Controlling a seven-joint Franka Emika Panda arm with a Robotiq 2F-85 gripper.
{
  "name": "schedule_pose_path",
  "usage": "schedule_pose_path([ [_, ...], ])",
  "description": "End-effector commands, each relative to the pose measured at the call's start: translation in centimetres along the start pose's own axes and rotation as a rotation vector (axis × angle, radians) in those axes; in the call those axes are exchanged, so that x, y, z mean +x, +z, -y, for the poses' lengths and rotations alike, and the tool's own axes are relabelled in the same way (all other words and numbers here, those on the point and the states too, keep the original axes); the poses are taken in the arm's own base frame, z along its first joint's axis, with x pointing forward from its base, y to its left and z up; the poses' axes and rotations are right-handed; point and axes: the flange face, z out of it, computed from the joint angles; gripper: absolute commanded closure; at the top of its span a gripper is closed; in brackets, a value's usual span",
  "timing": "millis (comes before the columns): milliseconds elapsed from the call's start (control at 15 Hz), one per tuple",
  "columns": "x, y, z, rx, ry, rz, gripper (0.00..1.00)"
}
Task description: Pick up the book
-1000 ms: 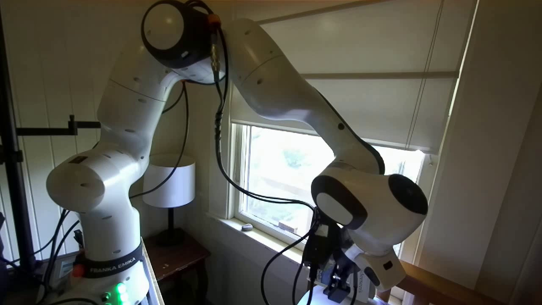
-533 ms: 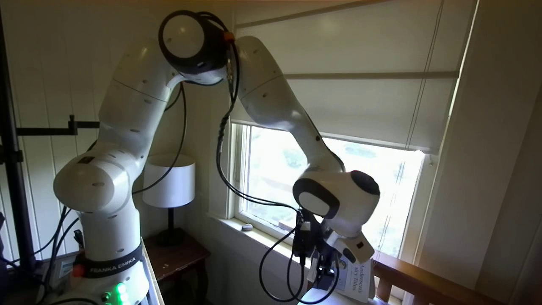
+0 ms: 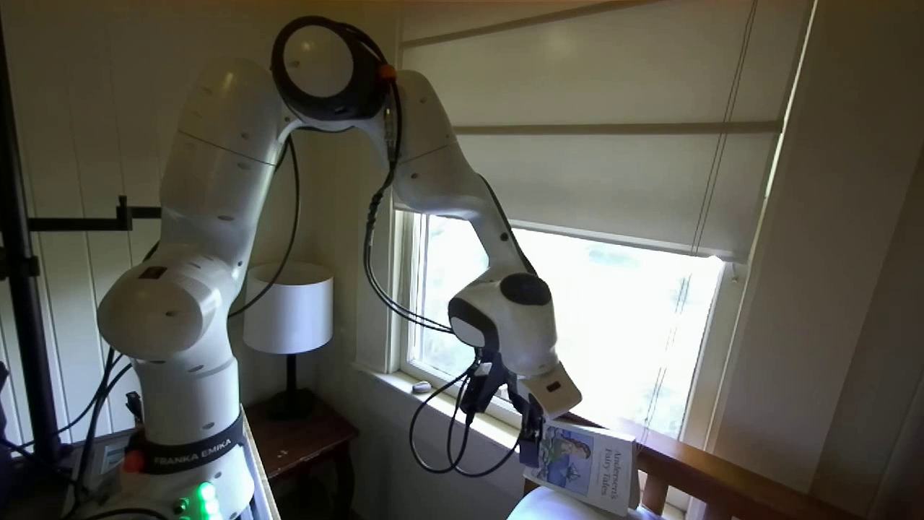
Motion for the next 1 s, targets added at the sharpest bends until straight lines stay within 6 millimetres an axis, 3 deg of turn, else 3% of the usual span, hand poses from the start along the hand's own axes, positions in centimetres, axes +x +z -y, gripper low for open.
schedule_pose_path([
  [0, -3.4, -2.1, -2.8, -0.096, 0.084, -0.090, 0.00],
  [133, -4.6, -2.1, -4.5, -0.139, 0.145, -0.094, 0.00],
  [200, -3.0, -0.9, -3.3, -0.112, 0.099, -0.083, 0.00],
  [333, -4.0, -1.0, -4.6, -0.139, 0.132, -0.082, 0.00],
  [533, -4.1, -1.2, -4.7, -0.138, 0.140, -0.085, 0.00],
  [867, -7.9, 1.7, -3.4, -0.242, 0.044, -0.128, 0.00],
  [933, -6.2, 1.0, -4.0, -0.214, 0.082, -0.119, 0.00],
])
